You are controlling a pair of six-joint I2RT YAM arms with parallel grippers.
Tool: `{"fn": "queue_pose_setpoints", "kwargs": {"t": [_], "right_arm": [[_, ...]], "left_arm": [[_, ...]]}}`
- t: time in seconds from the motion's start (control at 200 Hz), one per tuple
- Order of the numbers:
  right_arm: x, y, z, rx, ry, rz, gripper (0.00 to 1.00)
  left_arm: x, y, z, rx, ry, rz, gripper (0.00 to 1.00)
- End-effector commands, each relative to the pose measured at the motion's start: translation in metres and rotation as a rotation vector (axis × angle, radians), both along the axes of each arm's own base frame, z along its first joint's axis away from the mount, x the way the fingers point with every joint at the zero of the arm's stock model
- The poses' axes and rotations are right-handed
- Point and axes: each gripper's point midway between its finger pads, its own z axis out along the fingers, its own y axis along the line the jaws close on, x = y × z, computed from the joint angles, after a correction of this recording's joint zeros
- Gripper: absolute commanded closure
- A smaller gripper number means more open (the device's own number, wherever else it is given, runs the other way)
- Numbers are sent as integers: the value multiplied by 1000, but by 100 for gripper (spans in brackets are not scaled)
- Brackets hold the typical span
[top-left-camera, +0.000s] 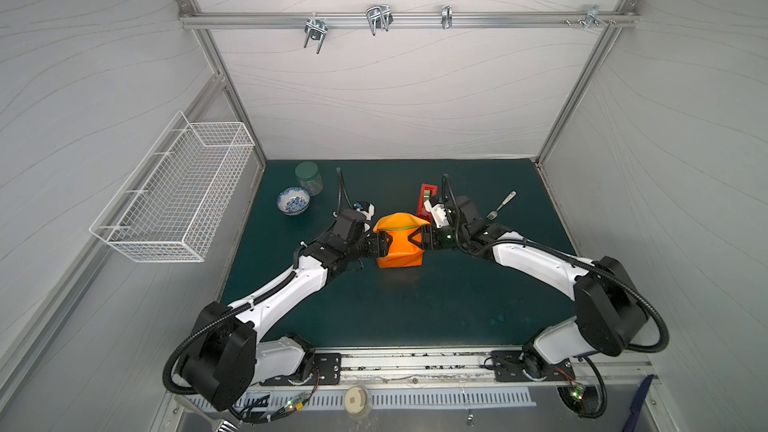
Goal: Wrap the gift box in paper
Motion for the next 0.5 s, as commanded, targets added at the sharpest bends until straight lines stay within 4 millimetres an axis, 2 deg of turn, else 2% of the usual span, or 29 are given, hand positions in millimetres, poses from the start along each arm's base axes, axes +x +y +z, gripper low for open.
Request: {"fn": "queue_pose_setpoints", "kwargs": {"t": [0.0,0.165,0.305,0.395,0.495], "right_arm": [[6,-9,3,-61,-59,3,34],[10,-11,-1,-103,-90,-4,34],[23,-16,-7,-169,-134,-36,39],[29,-20,-12,-215,-148,-51,45],[30,-24,-23,-260,-146,-60,51]], "left_arm": [[17,-3,14,-23,-55,41,34],[14,-2,-3,-25,-13,58,42],[14,-1,-11,-13,7,62,49],[16,0,-12,1,12,69,50],[19,1,-3,5,9,80,48]]}}
